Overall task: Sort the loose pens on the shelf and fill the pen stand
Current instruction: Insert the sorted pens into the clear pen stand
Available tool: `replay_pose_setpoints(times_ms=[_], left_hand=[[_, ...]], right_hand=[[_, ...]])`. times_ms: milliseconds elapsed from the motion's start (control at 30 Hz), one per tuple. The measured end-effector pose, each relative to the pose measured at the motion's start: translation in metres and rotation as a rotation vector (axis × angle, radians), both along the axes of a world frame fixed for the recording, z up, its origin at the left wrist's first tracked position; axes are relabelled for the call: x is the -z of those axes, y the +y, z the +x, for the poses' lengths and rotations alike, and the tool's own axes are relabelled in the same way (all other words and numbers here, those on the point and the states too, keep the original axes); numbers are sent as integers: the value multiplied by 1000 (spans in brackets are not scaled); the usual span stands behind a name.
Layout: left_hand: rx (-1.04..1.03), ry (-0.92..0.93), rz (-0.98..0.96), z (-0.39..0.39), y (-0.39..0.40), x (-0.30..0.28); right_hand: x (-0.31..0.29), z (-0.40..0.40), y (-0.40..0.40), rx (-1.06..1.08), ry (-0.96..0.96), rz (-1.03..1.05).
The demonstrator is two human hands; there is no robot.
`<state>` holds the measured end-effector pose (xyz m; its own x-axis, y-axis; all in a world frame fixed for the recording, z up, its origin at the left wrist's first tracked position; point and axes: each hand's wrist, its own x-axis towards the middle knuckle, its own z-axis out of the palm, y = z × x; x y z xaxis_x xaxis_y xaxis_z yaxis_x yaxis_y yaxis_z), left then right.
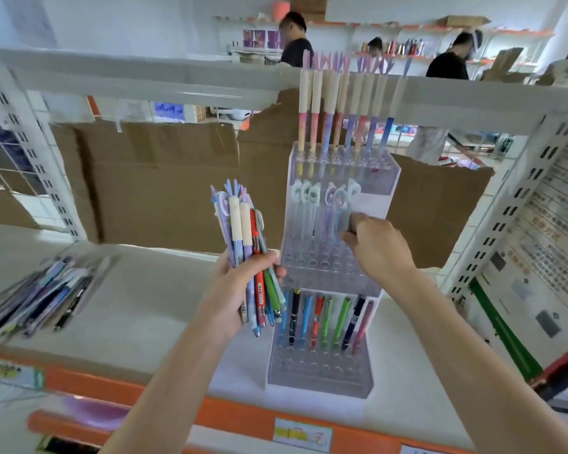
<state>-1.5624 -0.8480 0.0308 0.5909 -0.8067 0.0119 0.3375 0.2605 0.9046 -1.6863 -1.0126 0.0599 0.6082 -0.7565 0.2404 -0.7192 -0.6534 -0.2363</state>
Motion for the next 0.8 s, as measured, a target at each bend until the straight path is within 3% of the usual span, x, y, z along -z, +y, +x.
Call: replay_pose_setpoints(times_ms=[133, 400, 633, 800], left_hand=[[22, -14, -3, 7, -3, -4], [97, -22, 12, 15, -10, -5], [138, 9, 47, 18, -10, -2], [140, 7, 63, 18, -7, 1]], right_hand=[[1, 1, -1, 79, 58, -110], [1, 2, 0, 107, -4, -24], [2, -4, -2, 78, -185, 147], [5, -3, -4, 79, -274, 113]])
